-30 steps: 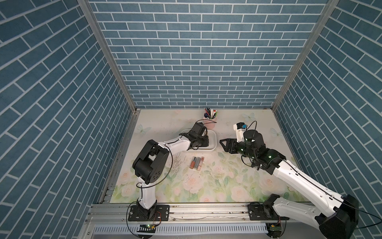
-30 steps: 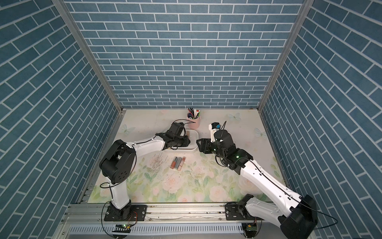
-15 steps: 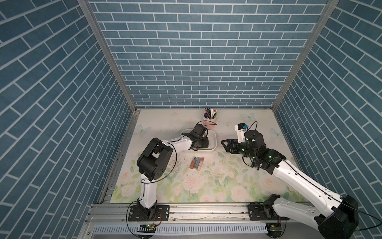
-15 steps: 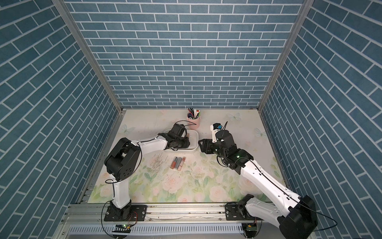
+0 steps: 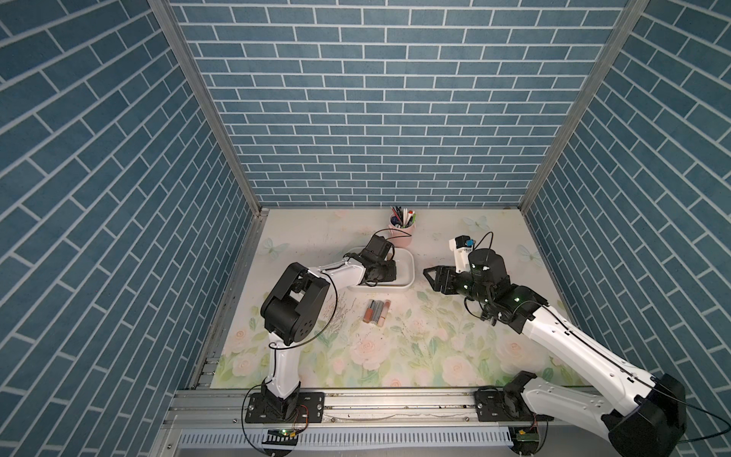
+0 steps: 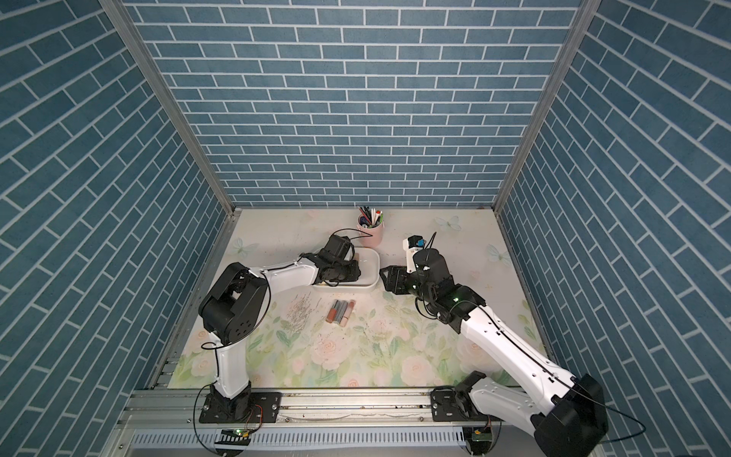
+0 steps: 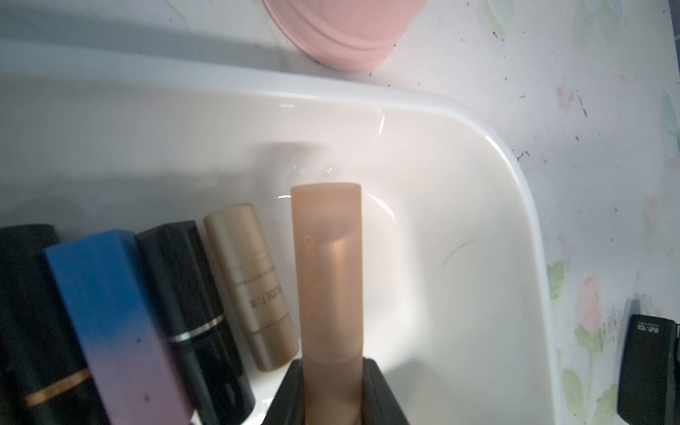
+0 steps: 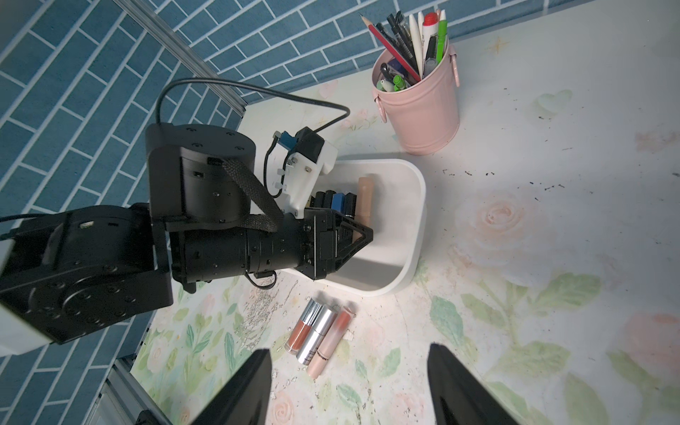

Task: Put the lipstick into the storage box
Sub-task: Place the lipstick in the storage box, then pick up the lipstick at the center of the board.

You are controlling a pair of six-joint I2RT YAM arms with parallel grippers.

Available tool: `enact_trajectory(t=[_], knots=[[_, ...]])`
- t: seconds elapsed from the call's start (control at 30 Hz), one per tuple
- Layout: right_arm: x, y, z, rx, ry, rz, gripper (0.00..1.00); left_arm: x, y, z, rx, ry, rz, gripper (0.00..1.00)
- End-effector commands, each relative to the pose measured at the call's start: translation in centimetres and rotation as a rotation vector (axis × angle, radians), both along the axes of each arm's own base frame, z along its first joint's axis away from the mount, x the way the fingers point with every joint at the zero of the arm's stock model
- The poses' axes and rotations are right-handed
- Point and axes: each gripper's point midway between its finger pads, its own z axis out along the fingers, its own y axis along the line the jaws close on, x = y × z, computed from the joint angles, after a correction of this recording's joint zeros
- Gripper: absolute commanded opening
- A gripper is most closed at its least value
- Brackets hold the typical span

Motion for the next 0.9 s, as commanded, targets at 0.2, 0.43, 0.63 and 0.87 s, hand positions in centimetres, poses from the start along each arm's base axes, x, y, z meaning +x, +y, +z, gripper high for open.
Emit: enact_trajectory(t=[0.2,0.43,0.63,0.87], knots=[[-0.1,-0.2,0.5,0.001,-0.022,0.013,0.71,0.2,0.4,-0.1,0.001,0.0,0.001,0.38],[-0.2,0.1,0.3,0.013,-0.005,0.02,0.71,0.5,0.1,3.3,-0.05,-0.065,-0.012,0.38],[-0.5,1.6,-1.2,0.037,0.058,0.076,0.71,-0.3,0.1,10.1,-0.123,-0.193,-0.061,0.42],[-2.5,5.9,-4.2,0.002,0.143,0.179,0.7,-4.5,3.5,14.3,-0.073,-0.273,-0.103,0.45]])
